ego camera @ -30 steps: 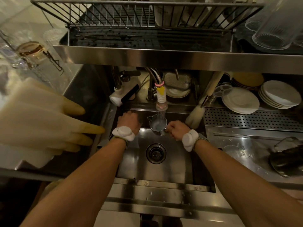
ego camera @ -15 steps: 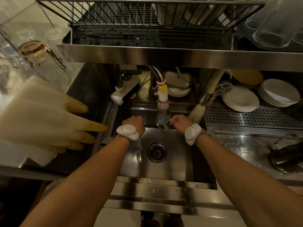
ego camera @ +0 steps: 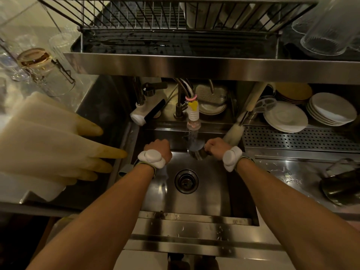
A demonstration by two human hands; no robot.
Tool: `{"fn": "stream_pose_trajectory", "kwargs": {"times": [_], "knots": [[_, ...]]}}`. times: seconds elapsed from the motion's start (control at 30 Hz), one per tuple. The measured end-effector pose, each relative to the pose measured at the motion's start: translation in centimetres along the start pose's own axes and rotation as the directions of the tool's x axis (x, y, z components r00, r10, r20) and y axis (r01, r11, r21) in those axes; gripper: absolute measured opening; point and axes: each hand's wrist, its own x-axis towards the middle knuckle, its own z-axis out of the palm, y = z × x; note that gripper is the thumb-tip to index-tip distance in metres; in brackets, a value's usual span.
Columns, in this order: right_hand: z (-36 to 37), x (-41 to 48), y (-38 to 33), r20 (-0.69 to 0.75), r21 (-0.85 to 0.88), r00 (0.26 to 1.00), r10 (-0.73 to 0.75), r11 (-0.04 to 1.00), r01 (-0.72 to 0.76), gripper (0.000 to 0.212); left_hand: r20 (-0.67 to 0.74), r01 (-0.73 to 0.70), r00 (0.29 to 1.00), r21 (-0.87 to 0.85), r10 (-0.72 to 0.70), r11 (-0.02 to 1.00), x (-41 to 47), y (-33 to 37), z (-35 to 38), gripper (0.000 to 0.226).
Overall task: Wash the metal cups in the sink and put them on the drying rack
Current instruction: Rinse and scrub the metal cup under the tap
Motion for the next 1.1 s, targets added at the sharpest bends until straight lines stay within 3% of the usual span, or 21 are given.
{"fn": "stream_pose_trajectory", "kwargs": {"times": [0.27,0.4,0.53,0.67,0.77,0.87,1.0,1.1], "knots": [[0.8,-0.2,-0.3,-0.004,0.072,1.000,-0.025,0.997,0.026,0.019,-0.020,0.008,1.000,0.014,-0.007,1.000,0.3,-0.1,-0.4,0.029],[1.2,-0.2,-0.8,0.013,0.088,0.999,-0.033,0.996,0.032,0.024,-0.019,-0.002,1.000,0.019,0.002,1.000,0.4,-0.1,-0.2,0.029],[0.6,-0.2,-0.3,0.008,0.048,1.000,-0.013,0.999,0.012,0.018,-0.013,-0.001,1.000,0.004,0.001,1.000,0.6,-0.2,-0.2,0.030],[0.9,-0.2,-0.6,-0.005,0.010,1.000,-0.018,1.000,0.018,0.033,-0.016,-0.009,1.000,0.012,0.009,1.000,0.5,-0.1,0.2,0.031],[0.4,-0.3,-0.5,0.015,0.045,1.000,0.000,0.999,0.000,0.019,-0.021,-0.020,1.000,0.001,0.020,1.000,0.7,0.0,-0.1,0.033],[0.3,-0.1,-0.4,-0.044,0.017,0.999,-0.005,1.000,0.006,0.022,-0.020,-0.039,0.999,-0.007,0.039,0.999,0.7,0.4,-0.3,0.034],[0.4,-0.2,-0.7,-0.001,-0.001,1.000,-0.031,1.000,0.031,0.027,-0.027,-0.038,0.999,0.012,0.038,0.999,0.8,0.6,-0.4,0.034],[0.1,-0.4,0.2,-0.046,-0.002,0.999,-0.027,1.000,0.027,0.019,-0.027,-0.054,0.998,0.015,0.054,0.998,0.8,0.6,-0.2,0.030]]}}
